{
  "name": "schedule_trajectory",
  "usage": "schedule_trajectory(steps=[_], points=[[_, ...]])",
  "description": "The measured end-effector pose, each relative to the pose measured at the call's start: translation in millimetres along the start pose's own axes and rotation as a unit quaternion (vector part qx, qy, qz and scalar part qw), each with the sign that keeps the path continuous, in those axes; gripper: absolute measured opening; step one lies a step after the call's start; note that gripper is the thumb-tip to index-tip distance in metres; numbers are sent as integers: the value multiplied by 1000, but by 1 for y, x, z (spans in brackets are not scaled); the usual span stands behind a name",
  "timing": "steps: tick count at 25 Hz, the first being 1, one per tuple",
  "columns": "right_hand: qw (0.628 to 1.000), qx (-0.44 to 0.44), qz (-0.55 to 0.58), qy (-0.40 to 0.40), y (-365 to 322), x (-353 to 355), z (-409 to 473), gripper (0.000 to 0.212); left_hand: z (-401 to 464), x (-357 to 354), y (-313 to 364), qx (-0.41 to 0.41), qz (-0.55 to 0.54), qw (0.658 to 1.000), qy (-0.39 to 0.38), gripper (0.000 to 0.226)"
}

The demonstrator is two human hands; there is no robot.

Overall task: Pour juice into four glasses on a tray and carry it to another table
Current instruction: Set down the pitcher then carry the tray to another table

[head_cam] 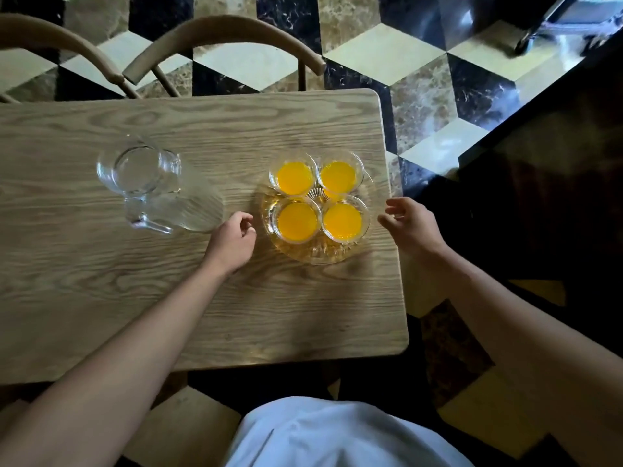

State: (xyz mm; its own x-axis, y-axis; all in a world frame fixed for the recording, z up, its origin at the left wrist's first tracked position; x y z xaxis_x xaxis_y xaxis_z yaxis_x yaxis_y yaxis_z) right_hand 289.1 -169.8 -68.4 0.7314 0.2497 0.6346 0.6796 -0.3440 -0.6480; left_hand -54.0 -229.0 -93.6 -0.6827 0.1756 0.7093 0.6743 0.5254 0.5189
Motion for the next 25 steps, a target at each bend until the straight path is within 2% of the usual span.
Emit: schedule_trajectory(steps=[6,9,11,13,15,19,22,25], points=[[999,-21,-34,-35,4,-7,35,44,29,-6,11,50,-18,998,34,34],[999,-22,-41,-29,6,-10,45,30,45,-9,14,78,-16,996,30,36],[999,-34,-31,-21,7,-10,50,36,55,-12,15,84,-28,996,20,36],[999,-38,-26,-21,7,-13,54,31,63,-12,17,82,-49,995,24,33],[999,-47,4,-27,7,-15,56,24,71,-13,16,81,-64,994,33,30],[981,-126,143,-32,9,-24,59,17,80,-17,14,108,-113,988,8,31],[975,-142,170,-35,8,-26,60,20,81,-18,16,131,-159,979,-12,19],[972,-145,181,-38,8,-27,61,18,81,-17,20,140,-159,977,-18,13]])
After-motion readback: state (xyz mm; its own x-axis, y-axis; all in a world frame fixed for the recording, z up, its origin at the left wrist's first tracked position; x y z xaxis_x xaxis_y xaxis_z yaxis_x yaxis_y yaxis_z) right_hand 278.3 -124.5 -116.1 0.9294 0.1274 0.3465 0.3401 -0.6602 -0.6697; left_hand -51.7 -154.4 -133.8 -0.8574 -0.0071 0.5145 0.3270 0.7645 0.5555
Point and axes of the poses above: each hand's wrist, its own z-axis towards the middle knuckle, its own x-axis out of the back of the hand, y = z × x, the point moved 3 cm from there along z, towards the middle knuckle, and after that the axes turned 4 degrees about z, right-handed, at the moved point
